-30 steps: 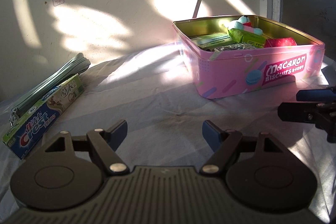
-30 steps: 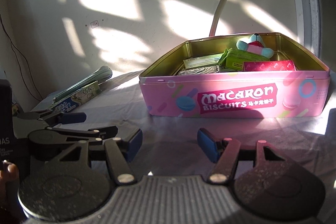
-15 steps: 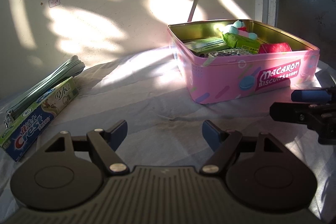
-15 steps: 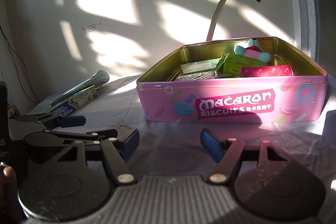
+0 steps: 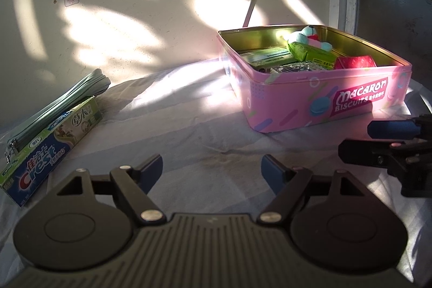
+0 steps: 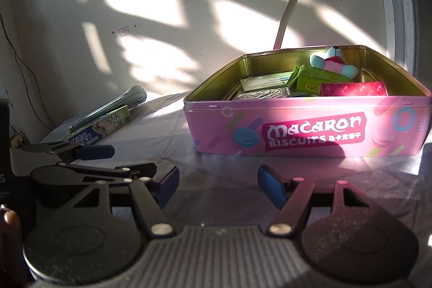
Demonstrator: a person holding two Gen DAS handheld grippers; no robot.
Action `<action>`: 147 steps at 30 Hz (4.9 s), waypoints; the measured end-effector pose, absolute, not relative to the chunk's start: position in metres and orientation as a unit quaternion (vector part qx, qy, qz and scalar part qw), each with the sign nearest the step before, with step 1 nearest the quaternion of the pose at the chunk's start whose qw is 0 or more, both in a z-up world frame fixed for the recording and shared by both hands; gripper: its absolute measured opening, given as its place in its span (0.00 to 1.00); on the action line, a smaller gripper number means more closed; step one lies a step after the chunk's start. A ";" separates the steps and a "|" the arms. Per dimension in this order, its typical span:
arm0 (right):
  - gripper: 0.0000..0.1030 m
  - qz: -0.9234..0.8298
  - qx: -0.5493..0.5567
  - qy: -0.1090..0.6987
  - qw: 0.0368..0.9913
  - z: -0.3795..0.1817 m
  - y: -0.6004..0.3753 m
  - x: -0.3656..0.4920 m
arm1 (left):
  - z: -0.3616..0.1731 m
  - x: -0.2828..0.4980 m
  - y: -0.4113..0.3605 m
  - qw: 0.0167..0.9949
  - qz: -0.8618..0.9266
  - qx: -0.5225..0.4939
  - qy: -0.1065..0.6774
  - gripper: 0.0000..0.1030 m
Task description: Organize objects
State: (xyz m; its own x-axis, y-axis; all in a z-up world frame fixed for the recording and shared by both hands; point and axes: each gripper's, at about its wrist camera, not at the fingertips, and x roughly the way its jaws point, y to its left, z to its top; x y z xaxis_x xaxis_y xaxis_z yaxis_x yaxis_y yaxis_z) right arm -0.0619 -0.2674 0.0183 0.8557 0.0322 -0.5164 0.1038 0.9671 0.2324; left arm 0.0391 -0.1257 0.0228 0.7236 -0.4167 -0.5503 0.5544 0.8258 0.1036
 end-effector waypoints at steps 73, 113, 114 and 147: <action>0.70 0.099 0.136 0.219 0.961 0.029 -0.219 -0.053 | 0.058 0.027 -0.006 0.912 -0.334 -0.009 0.240 0.73; 0.51 0.113 -0.011 0.300 0.947 -0.013 -0.277 -0.088 | 0.020 0.079 -0.107 0.851 -0.372 -0.010 0.371 0.81; 0.43 0.114 -0.017 0.298 0.947 -0.014 -0.275 -0.086 | 0.020 0.081 -0.106 0.850 -0.369 -0.023 0.375 0.79; 0.47 -0.062 0.011 0.170 0.983 0.050 -0.365 0.000 | 0.100 0.144 -0.261 0.891 -0.368 0.039 0.263 0.85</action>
